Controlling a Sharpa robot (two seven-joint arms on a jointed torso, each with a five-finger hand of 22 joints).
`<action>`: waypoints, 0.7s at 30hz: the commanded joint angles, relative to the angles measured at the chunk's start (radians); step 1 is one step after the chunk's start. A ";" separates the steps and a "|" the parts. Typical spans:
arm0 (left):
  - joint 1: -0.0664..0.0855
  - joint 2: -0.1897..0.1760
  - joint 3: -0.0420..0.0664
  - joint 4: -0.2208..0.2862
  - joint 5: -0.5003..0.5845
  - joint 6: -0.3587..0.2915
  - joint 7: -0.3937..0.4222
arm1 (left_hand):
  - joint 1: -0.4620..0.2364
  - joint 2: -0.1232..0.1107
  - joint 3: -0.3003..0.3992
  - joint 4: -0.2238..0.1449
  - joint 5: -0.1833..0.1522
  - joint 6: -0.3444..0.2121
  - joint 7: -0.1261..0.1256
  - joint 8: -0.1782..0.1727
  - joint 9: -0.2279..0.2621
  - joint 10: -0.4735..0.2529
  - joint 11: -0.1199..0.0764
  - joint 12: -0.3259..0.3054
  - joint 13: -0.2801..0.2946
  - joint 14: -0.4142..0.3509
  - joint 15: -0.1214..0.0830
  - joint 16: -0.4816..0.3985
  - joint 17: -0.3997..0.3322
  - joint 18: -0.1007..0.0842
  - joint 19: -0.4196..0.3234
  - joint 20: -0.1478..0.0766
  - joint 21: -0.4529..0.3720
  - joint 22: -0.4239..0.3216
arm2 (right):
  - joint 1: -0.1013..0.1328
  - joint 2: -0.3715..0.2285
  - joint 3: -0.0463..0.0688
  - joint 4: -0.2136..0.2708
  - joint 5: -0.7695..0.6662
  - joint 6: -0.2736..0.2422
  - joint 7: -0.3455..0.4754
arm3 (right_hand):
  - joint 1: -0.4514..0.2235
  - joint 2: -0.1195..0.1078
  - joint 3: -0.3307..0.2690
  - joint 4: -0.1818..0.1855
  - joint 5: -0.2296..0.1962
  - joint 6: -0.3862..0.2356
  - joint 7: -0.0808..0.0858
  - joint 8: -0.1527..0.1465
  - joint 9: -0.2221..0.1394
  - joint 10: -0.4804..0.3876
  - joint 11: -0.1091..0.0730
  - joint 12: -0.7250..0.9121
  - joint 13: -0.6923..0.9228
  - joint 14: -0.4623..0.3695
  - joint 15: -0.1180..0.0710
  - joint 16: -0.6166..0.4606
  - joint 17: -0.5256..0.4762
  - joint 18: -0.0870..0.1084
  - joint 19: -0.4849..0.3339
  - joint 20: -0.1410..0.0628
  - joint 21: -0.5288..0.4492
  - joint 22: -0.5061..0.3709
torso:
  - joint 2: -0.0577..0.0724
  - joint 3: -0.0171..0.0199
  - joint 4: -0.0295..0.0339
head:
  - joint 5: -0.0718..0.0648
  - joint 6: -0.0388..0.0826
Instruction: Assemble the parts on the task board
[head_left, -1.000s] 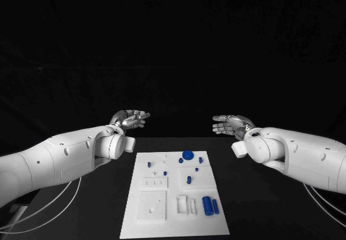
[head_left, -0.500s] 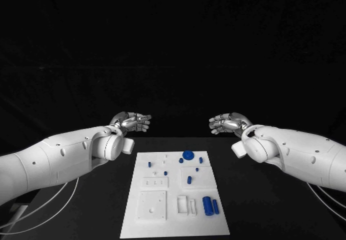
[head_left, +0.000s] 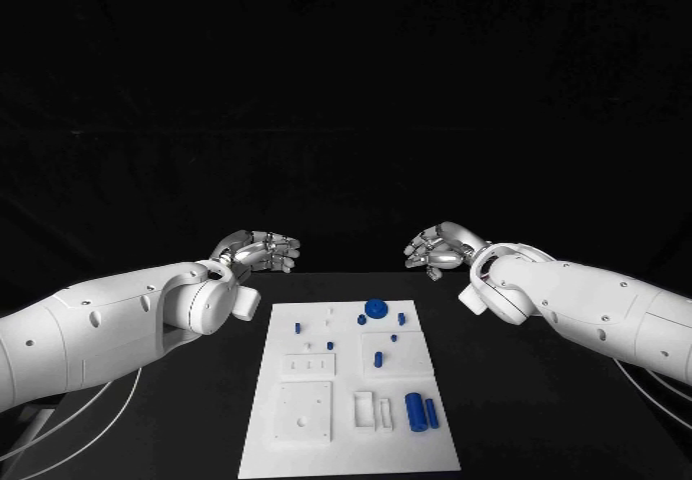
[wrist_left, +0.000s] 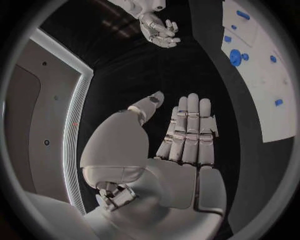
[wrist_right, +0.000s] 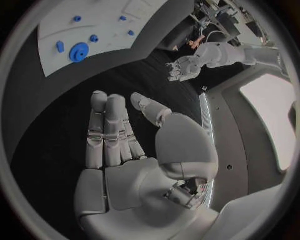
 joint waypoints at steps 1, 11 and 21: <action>0.003 -0.016 0.002 0.036 -0.001 0.042 0.033 | -0.007 0.003 0.002 -0.007 0.004 0.003 0.005 -0.007 0.000 -0.007 0.005 -0.006 0.000 -0.007 -0.004 0.004 0.002 -0.006 -0.001 -0.005 0.004 0.024 | 0.000 0.011 0.001 -0.008 -0.240 0.031 0.023 | 0.008 0.002 0.011 -0.001 0.013 0.016 -0.004 -0.013 0.002 0.015 -0.004 -0.018 0.007 -0.023 0.001 0.057 0.034 0.027 0.017 -0.049 0.091 0.028 | 0.019 0.0001 0.0115 | -0.003 0.002; 0.022 -0.046 0.004 0.097 -0.006 0.058 0.041 | -0.014 0.003 0.005 -0.014 0.002 0.001 0.007 -0.013 0.001 -0.012 0.008 -0.012 0.000 -0.009 -0.004 0.006 0.004 -0.007 -0.004 -0.005 0.008 0.024 | 0.000 0.057 0.002 -0.026 -0.473 0.007 -0.003 | 0.018 -0.005 0.021 0.000 0.026 0.033 -0.017 -0.022 0.006 0.023 -0.004 -0.040 0.010 -0.019 0.000 0.088 0.024 0.027 0.019 -0.065 0.158 0.026 | 0.059 -0.0030 0.0249 | -0.010 0.010; 0.022 -0.043 0.004 0.102 -0.006 0.064 0.041 | -0.018 0.004 0.008 -0.019 0.001 0.002 0.006 -0.016 0.002 -0.015 0.009 -0.016 0.000 -0.013 -0.003 0.004 0.004 -0.008 -0.008 -0.005 0.010 0.023 | -0.001 0.107 0.002 -0.054 -0.640 -0.023 -0.037 | 0.036 -0.020 0.028 0.000 0.003 0.028 -0.025 -0.038 -0.001 0.008 0.005 -0.070 -0.003 -0.020 0.009 0.109 0.009 0.027 0.035 -0.076 0.182 0.018 | 0.105 -0.0044 0.0412 | -0.022 0.015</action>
